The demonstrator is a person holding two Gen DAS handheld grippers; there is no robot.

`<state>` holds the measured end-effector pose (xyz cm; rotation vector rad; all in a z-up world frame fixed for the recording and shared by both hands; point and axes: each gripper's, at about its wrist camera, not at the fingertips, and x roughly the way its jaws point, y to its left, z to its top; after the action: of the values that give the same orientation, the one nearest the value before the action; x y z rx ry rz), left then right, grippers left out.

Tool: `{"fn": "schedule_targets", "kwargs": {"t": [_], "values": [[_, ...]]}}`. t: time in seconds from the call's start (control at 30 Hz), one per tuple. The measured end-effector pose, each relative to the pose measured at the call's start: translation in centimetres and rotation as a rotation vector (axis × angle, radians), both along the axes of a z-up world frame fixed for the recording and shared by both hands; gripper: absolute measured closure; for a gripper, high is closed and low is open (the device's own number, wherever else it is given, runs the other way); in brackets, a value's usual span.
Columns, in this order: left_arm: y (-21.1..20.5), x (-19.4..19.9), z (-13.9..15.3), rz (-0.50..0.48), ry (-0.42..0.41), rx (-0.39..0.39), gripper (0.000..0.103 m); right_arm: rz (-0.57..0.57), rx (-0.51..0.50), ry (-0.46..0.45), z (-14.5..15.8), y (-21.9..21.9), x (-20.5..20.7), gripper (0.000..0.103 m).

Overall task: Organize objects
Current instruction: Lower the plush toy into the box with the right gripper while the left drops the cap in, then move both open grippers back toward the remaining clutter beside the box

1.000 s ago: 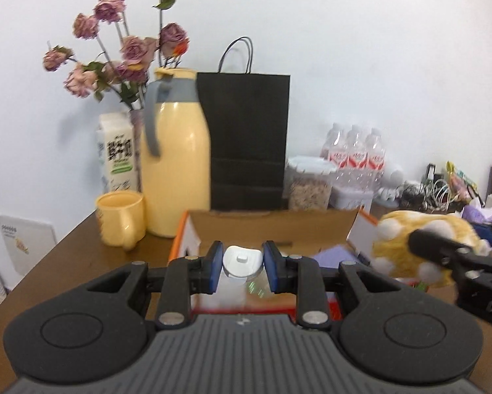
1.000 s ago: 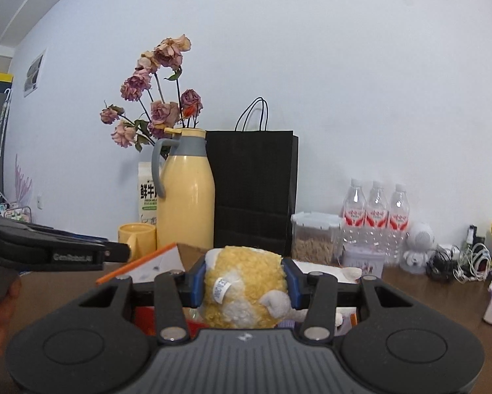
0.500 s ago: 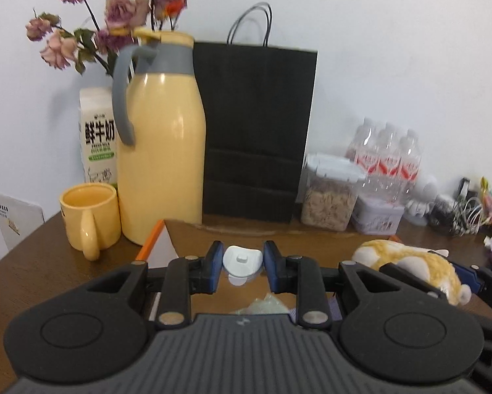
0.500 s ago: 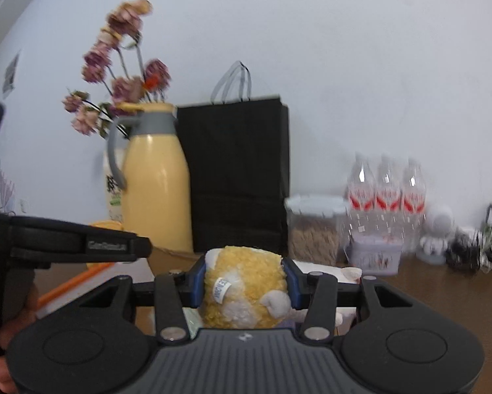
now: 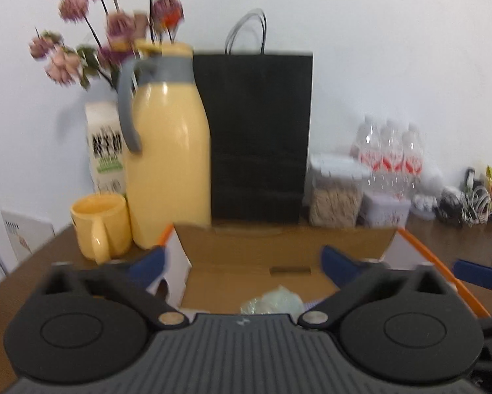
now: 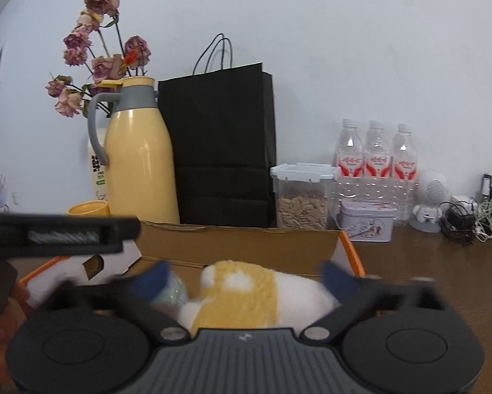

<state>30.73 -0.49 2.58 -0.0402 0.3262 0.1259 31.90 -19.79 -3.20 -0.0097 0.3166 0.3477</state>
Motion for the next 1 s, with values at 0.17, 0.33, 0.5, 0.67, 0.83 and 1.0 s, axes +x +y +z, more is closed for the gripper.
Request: {"fn": "schedule_targets", "kwargs": {"t": [0.17,0.33,0.5,0.67,0.83,1.0], "values": [[0.0,-0.2,0.3,0.004,0.007,0.004,0.000,0.004,-0.010,0.025,0.2,0.1,-0.2,0.000],[0.1,-0.2,0.3,0.007,0.011,0.004,0.000,0.001,-0.018,0.036,0.2,0.2,-0.2,0.000],[0.2,-0.6,0.4,0.008,0.001,-0.002,0.000,-0.001,-0.016,0.033,0.5,0.1,-0.5,0.000],[0.0,-1.4,0.8,-0.003,-0.016,0.002,0.000,-0.001,-0.014,0.010,1.2,-0.2,-1.5,0.000],[0.0,-3.4,1.2,-0.023,-0.052,0.017,0.000,0.002,-0.011,-0.012,1.9,-0.9,-2.9,0.000],[1.3,-5.9,0.9,-0.024,-0.071,-0.010,0.000,0.004,-0.046,-0.019,1.7,-1.2,-4.7,0.000]]}}
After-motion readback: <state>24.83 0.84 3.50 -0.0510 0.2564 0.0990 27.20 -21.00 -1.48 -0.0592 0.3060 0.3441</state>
